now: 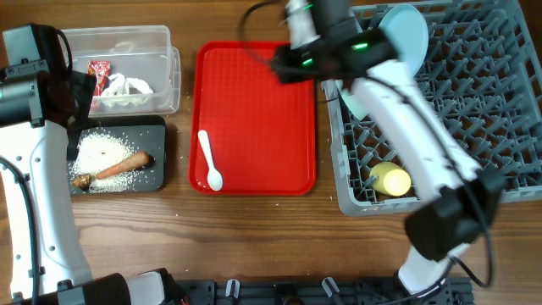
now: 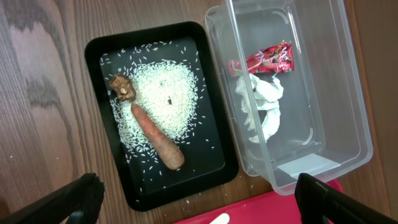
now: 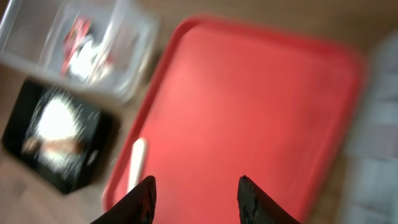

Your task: Sort waste into correct bins and load items into the dishwasher rack

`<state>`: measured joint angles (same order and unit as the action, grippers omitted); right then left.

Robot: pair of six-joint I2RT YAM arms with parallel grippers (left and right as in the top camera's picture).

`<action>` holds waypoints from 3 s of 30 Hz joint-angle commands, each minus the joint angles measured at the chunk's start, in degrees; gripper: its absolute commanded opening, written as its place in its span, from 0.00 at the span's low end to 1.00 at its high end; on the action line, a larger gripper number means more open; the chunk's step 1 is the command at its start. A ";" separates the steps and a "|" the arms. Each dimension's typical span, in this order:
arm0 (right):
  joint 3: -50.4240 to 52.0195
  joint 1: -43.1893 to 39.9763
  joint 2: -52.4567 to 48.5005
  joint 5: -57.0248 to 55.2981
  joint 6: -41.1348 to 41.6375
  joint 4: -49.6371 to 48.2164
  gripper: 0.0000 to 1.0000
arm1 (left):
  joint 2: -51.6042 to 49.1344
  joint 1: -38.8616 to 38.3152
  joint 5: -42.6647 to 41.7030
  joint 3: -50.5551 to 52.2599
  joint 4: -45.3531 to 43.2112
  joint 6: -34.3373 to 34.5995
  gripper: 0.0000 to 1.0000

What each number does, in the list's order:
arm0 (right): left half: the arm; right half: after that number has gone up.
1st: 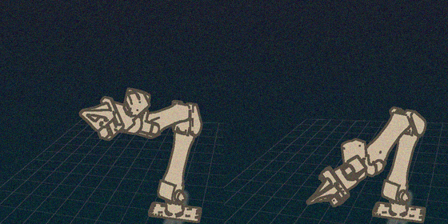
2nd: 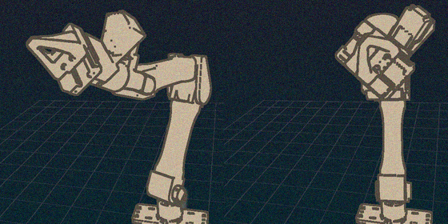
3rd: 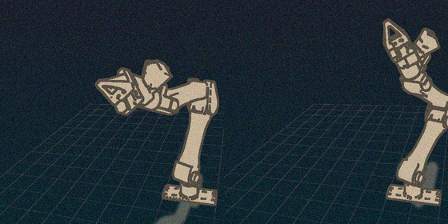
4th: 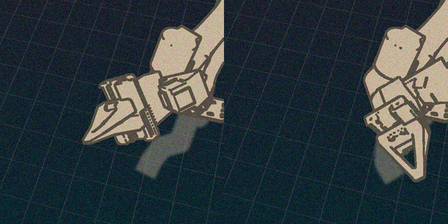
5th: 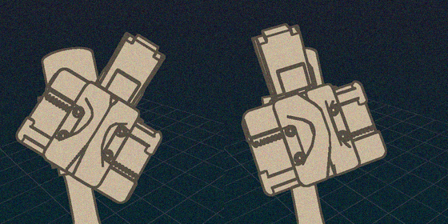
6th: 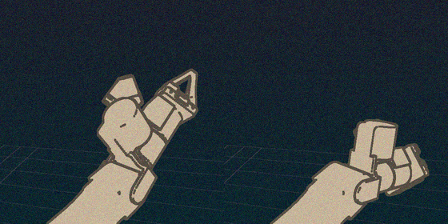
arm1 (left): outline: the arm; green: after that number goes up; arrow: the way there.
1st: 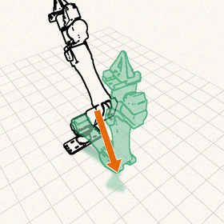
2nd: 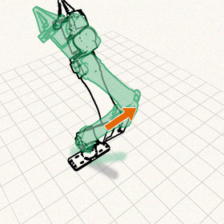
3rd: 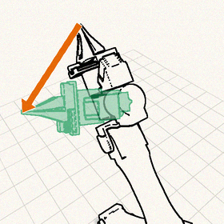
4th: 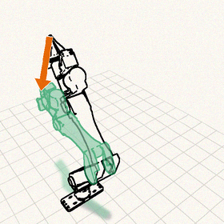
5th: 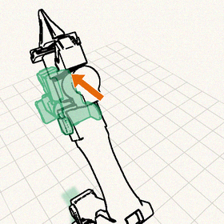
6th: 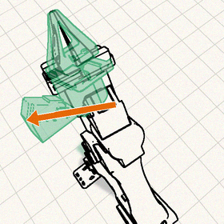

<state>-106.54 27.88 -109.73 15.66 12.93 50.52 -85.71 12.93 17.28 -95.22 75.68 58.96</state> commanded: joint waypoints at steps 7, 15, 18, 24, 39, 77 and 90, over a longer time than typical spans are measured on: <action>0.94 15.61 -16.63 -2.01 6.75 -4.57 0.44 | 0.22 0.04 0.31 -0.70 0.02 -0.46 1.00; 0.94 22.21 -23.87 -11.82 3.52 -7.93 0.43 | 0.22 0.04 0.31 -0.70 0.02 -0.46 1.00; 0.94 23.61 -26.53 -12.94 3.10 -9.11 0.43 | 0.22 0.04 0.31 -0.70 0.02 -0.46 1.00; 0.94 23.82 -29.64 -7.13 2.25 -9.77 0.32 | 0.22 0.04 0.31 -0.70 0.02 -0.46 1.00; 0.68 23.41 -29.38 -9.88 6.75 -3.54 0.04 | 0.22 0.04 0.31 -0.70 0.02 -0.46 1.00; 17.31 -28.87 7.76 -26.56 61.77 17.97 0.04 | 0.22 0.04 0.31 -0.70 0.02 -0.46 1.00; 17.70 -28.87 8.44 -26.69 60.00 16.81 0.53 | 0.22 0.04 0.31 -0.70 0.02 -0.46 1.00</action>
<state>-87.72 -1.19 -101.14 -9.54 74.91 68.05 -85.71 12.93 17.28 -95.22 75.68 58.96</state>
